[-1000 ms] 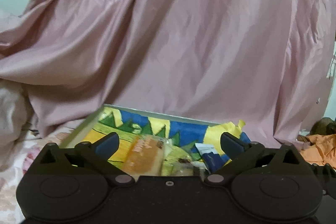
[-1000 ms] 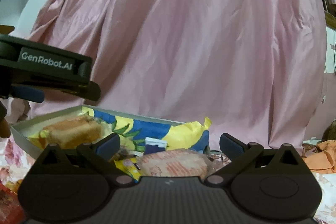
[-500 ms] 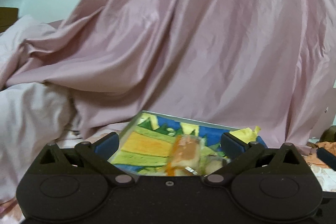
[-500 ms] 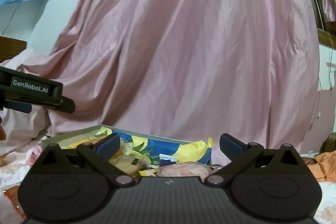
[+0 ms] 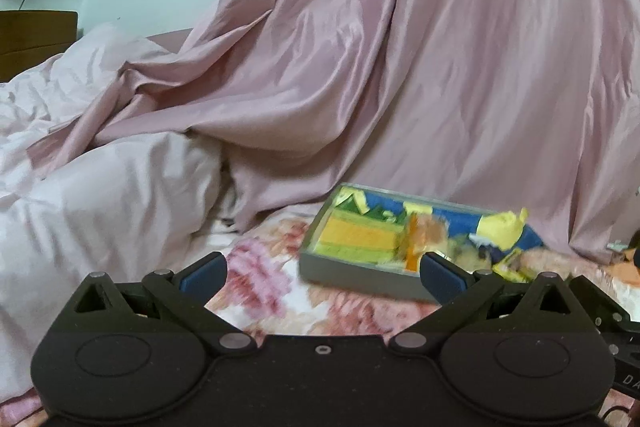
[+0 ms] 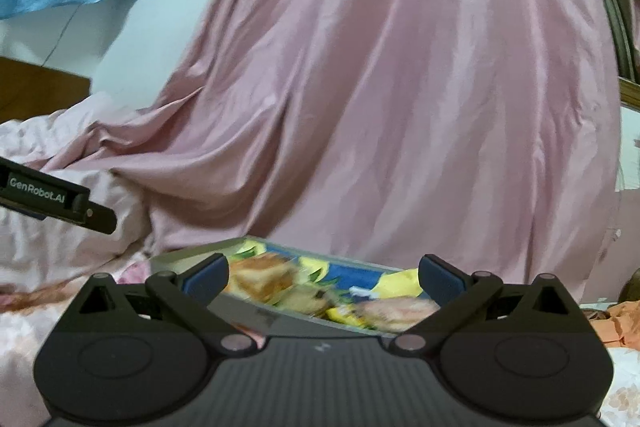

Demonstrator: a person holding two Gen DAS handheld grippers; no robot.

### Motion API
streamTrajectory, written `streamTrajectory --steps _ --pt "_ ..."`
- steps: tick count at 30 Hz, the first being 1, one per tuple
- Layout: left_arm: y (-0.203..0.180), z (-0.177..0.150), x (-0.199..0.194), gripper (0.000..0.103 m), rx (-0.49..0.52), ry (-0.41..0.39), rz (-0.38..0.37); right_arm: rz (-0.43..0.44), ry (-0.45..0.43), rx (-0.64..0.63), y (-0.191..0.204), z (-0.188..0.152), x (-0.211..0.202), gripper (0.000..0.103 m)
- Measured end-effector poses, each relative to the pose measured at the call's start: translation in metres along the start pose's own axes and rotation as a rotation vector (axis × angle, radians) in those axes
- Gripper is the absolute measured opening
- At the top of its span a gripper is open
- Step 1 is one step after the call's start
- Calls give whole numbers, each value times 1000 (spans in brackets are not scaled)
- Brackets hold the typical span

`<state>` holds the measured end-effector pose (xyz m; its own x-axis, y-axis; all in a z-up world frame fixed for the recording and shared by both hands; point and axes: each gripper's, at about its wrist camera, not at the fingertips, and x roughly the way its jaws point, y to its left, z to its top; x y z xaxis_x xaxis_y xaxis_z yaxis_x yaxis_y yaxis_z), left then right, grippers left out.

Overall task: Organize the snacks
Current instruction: 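Withdraw both grippers from the tray toward the remaining snacks, then move right gripper to the blue packet while left moves toward the orange pack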

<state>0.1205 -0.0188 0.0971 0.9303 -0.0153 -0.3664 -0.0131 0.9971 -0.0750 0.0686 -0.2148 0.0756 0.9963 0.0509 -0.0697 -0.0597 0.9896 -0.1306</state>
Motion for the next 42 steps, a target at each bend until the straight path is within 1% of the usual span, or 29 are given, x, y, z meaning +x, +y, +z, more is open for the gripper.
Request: streamTrajectory --steps 6,10,14,18,21,26,32,35,42 --pt "21 -19 -20 102 10 39 10 56 39 -56 23 -6 -24 103" --pt "32 -31 -29 102 20 68 7 83 76 -65 33 -10 -37 103" --pt "36 -41 -36 102 43 95 -8 107 134 -59 41 -16 -47 103" --pt "36 -49 -35 102 74 164 -27 138 190 -73 49 -22 -49 103" --pt "34 -53 -30 102 92 220 -42 161 249 -93 56 -28 -45 103" --pt "33 -62 -20 102 120 288 -55 180 330 -139 67 -39 -37 103" --pt "30 -74 -2 102 159 359 -70 191 410 -100 66 -47 -24 103" --pt "30 -81 6 102 161 389 -82 196 449 -72 65 -52 -14 103" --pt "33 -87 22 102 147 428 -86 203 492 -60 65 -57 2 103"
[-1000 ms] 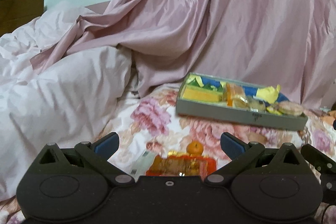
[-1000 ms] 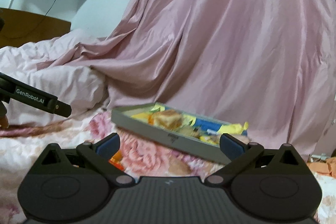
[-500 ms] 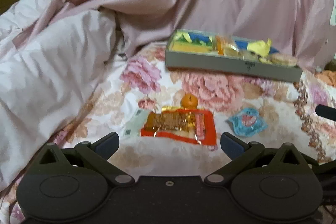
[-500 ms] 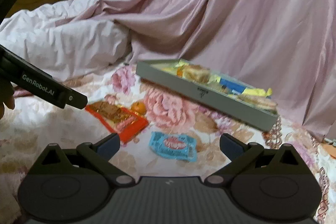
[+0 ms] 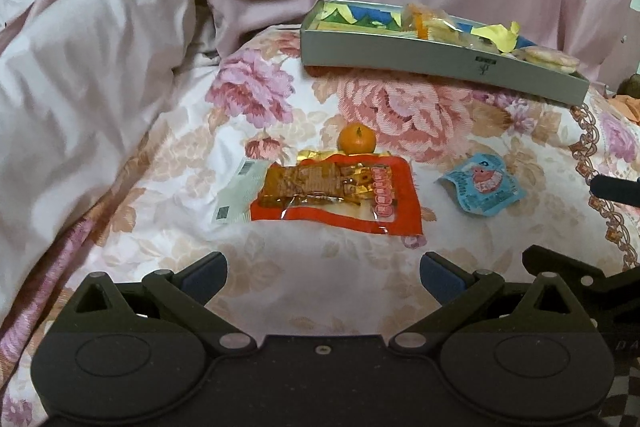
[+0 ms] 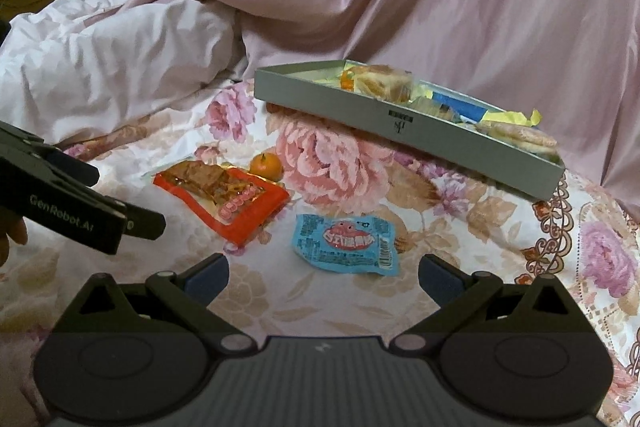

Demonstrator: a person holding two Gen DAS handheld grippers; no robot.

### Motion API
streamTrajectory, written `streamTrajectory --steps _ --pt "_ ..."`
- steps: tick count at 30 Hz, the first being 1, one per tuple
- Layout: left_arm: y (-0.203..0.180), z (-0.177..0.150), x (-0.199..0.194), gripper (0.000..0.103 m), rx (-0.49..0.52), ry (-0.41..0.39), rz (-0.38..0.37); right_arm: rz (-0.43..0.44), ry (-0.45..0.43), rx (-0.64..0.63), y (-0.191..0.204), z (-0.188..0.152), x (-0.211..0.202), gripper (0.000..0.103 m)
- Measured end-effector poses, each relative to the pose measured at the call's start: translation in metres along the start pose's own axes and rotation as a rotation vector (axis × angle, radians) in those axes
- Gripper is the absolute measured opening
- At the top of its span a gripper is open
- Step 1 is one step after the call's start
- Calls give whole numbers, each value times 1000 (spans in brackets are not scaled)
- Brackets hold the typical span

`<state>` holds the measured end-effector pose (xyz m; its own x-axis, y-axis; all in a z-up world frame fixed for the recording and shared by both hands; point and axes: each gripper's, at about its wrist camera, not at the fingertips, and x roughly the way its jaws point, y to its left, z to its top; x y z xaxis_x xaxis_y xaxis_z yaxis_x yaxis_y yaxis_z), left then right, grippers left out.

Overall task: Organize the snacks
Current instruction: 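Move right gripper to the blue packet while left moves toward the orange pack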

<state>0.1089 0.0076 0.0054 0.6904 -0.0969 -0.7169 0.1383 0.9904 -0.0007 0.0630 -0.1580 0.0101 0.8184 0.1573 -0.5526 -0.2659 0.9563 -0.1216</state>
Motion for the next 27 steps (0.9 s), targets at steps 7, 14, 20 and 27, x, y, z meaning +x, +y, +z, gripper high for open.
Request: streamTrajectory --steps 7,14,20,27 --pt "9 9 11 102 -40 -1 -3 15 53 32 -4 -1 16 103" --pt "18 25 24 102 -75 -29 -3 31 96 52 -10 1 32 103" --pt "31 39 40 102 -122 -71 3 42 139 100 -23 6 51 103" --pt "51 47 59 102 -206 -69 -7 108 172 227 -50 10 74 103"
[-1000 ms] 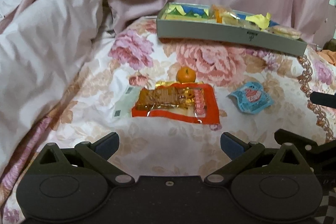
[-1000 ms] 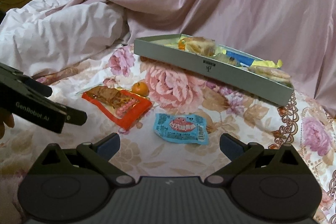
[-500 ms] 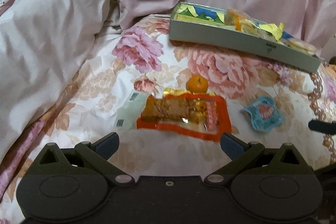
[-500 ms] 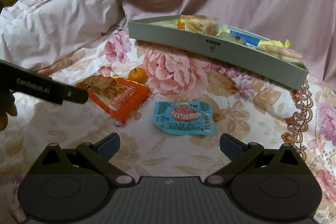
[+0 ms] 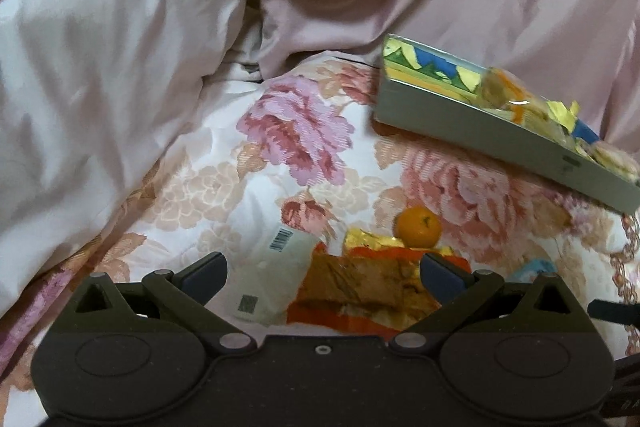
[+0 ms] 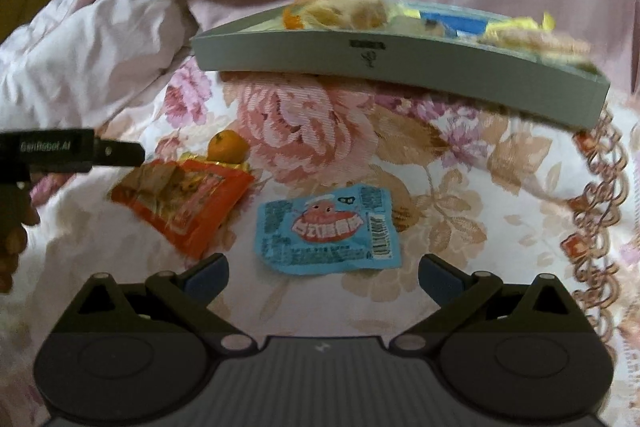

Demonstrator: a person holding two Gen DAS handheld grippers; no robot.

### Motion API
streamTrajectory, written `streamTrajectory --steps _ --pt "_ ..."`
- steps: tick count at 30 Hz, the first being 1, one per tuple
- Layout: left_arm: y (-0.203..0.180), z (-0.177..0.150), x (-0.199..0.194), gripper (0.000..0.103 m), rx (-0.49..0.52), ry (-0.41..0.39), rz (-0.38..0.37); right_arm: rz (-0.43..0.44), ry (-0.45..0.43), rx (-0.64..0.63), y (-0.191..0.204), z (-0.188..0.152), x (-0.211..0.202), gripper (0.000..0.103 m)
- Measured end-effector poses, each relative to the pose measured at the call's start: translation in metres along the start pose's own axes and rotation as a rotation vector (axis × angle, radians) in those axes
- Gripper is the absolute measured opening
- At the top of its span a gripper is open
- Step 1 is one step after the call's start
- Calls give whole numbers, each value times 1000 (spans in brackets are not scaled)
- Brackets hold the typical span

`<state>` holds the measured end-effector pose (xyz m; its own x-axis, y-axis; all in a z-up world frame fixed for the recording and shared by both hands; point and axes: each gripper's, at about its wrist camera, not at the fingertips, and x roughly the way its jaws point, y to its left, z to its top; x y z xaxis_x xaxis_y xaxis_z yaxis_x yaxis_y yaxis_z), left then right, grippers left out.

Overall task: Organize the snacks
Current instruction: 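Move right gripper to the blue packet while left moves toward the orange pack, then close the right gripper on the blue printed packet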

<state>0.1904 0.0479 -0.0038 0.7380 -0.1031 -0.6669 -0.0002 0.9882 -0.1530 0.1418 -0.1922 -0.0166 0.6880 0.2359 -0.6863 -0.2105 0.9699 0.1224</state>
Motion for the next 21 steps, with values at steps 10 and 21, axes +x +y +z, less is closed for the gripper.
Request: streamTrajectory --steps 10,21 --pt "27 19 31 102 -100 10 -39 84 -8 27 -16 15 27 103" --pt "31 17 51 102 -130 103 -94 95 -19 -81 -1 22 48 103"
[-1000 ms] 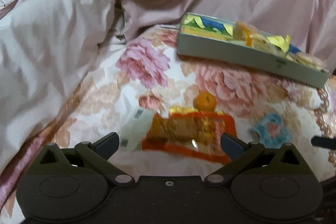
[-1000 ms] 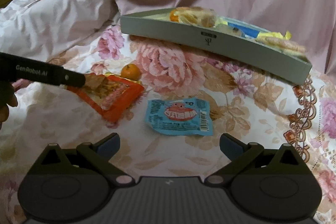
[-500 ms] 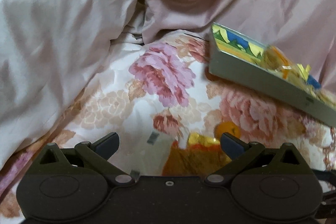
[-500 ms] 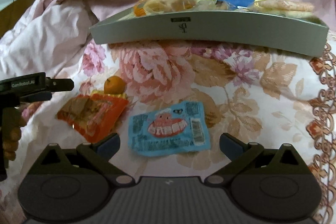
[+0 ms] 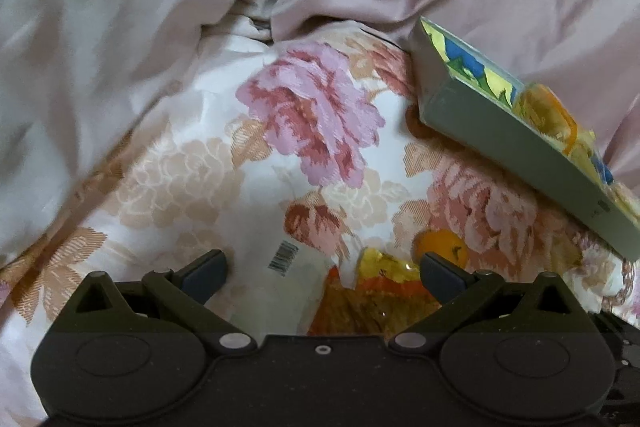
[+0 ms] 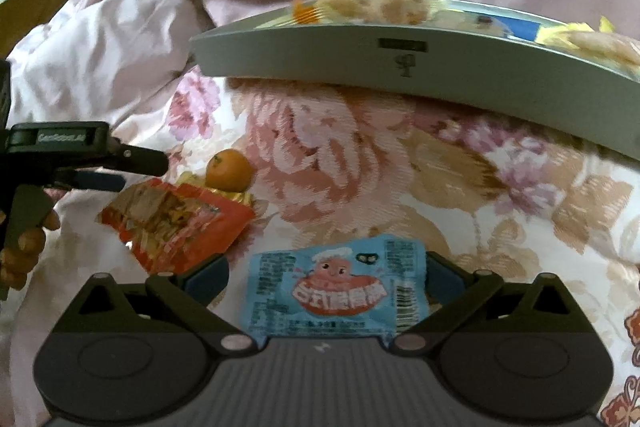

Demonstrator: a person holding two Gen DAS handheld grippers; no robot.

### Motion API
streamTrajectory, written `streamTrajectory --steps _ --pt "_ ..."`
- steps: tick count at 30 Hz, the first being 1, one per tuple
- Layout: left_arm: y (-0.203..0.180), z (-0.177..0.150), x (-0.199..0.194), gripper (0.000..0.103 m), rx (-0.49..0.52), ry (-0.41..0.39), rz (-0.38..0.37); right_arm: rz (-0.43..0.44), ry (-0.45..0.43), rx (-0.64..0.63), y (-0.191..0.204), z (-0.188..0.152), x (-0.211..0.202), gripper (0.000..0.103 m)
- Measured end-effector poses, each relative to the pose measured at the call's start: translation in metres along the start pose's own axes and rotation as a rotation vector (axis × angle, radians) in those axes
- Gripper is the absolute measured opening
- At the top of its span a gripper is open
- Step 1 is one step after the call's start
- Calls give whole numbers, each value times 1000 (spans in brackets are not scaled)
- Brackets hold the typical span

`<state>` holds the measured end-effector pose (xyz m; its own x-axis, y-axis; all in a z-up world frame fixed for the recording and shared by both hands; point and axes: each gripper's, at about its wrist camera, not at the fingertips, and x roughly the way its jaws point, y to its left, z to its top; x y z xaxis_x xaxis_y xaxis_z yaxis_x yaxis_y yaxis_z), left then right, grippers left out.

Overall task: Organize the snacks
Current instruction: 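Close the right gripper on the blue printed packet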

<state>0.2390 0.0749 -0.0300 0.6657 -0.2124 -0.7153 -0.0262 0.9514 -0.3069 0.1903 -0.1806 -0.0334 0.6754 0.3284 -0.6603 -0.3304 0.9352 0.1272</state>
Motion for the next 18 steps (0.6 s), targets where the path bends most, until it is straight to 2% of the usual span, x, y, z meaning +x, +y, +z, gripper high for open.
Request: streamTrajectory --steps 7,12,18 --pt "-9 -4 2 102 59 27 -4 -38 10 -78 12 -3 2 102" --pt "-15 -7 0 102 76 43 -39 -50 33 -120 16 -2 -1 92" --pt "-27 -13 -2 102 130 72 -61 -52 77 -115 14 -4 -10 91"
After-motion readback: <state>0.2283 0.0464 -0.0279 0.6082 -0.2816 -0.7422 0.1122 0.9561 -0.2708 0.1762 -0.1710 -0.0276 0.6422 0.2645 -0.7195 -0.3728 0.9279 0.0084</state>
